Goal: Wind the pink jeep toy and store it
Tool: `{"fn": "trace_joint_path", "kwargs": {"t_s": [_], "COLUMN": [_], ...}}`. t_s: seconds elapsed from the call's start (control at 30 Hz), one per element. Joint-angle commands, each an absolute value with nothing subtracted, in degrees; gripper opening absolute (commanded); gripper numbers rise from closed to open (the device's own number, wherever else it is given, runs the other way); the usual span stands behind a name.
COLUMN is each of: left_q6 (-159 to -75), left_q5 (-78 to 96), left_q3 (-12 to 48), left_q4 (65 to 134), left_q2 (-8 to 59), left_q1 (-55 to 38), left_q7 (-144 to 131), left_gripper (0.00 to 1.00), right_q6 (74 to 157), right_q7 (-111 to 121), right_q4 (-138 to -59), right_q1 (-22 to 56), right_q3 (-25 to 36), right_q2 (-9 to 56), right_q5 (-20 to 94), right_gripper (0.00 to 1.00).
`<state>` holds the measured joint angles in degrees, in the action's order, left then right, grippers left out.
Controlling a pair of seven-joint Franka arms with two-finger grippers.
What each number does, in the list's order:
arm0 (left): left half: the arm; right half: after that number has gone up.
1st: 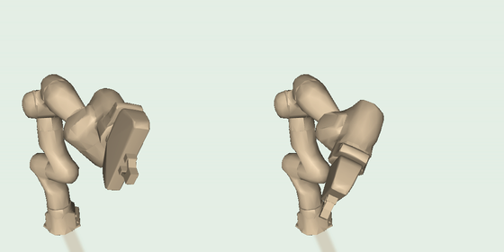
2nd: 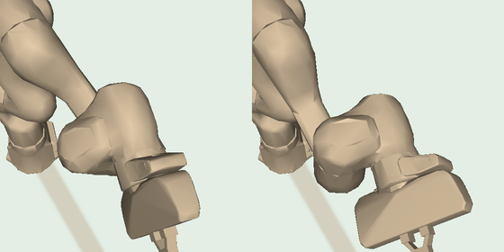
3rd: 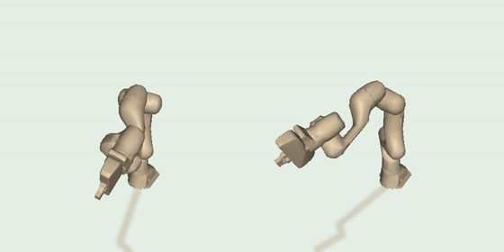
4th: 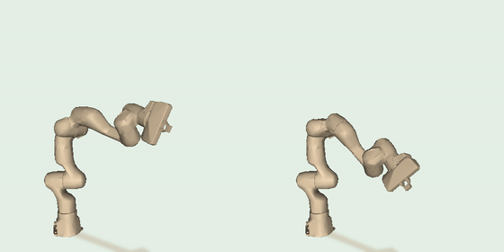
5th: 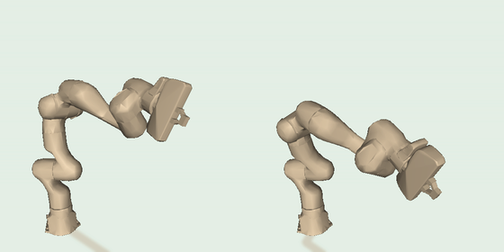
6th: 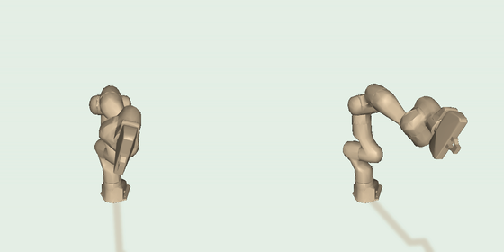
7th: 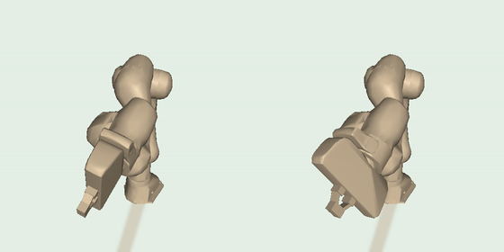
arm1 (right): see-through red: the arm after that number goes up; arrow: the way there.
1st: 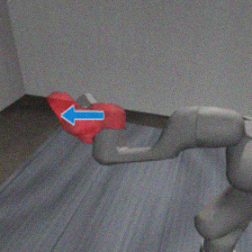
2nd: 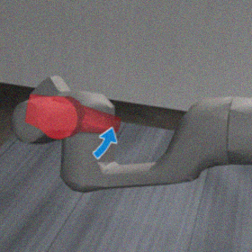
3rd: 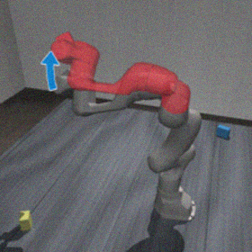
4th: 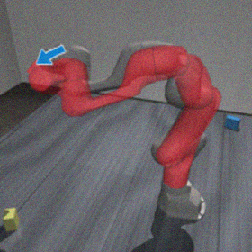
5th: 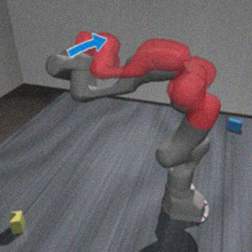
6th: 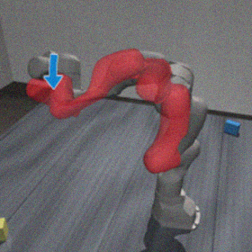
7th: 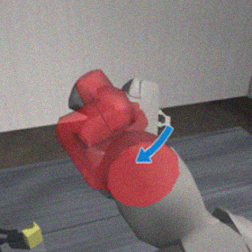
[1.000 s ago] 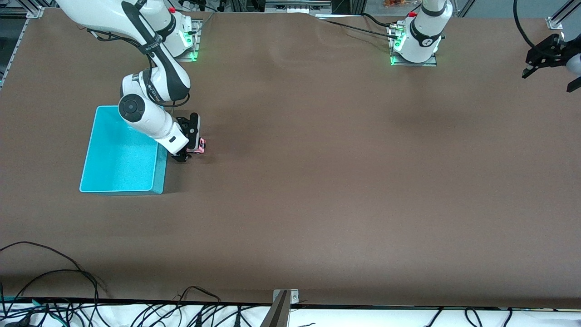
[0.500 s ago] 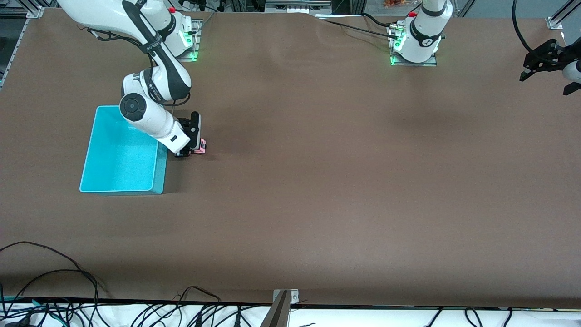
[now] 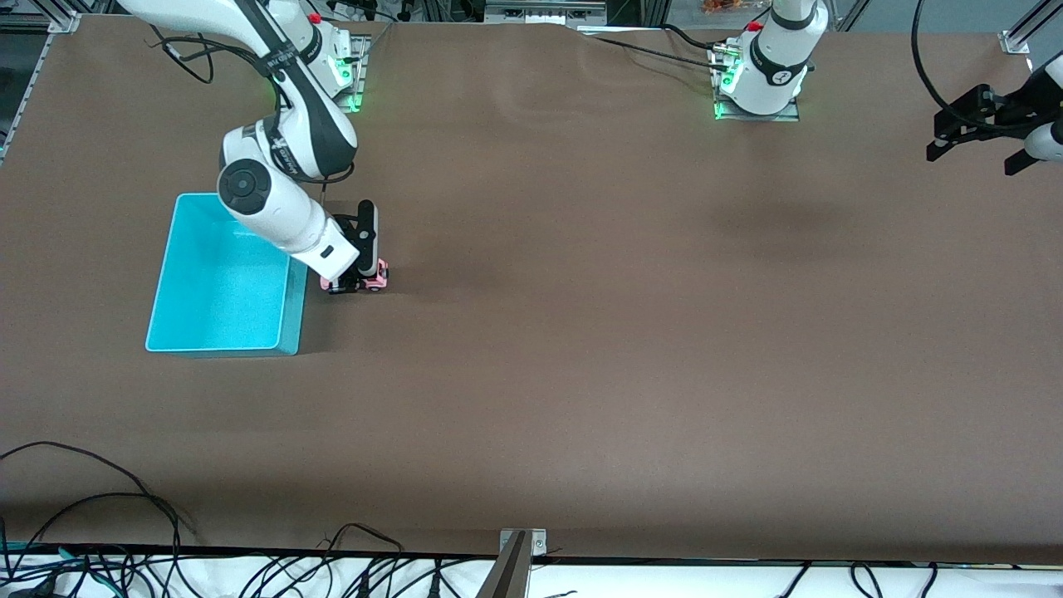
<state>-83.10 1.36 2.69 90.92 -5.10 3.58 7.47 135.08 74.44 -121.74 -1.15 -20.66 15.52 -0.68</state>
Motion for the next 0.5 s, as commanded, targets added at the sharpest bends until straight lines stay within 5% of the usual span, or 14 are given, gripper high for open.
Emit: {"fn": "trace_joint_path", "kwargs": {"t_s": [0.0, 0.23, 0.47], "left_q6": [-84.20, -84.02, -84.11], "left_q5": [2.55, 2.64, 2.64], "left_q3": [2.55, 2.46, 2.46], "left_q4": [92.99, 93.60, 94.22], "left_q2": [-6.86, -6.68, -7.03], "left_q1": [3.25, 3.43, 3.34], "left_q7": [3.08, 3.60, 3.60], "left_gripper": [1.00, 1.00, 1.00], "right_q6": [122.98, 110.49, 105.30], "right_q7": [75.32, 81.99, 89.02], "right_q4": [-112.25, -103.90, -104.58], "right_q1": [-1.58, -1.58, -1.67], "right_q3": [-18.99, -12.75, -6.25], "right_q2": [15.29, 15.21, 12.22], "right_q5": [-0.88, -0.62, 0.00], "right_gripper": [0.00, 0.00, 0.00]}}
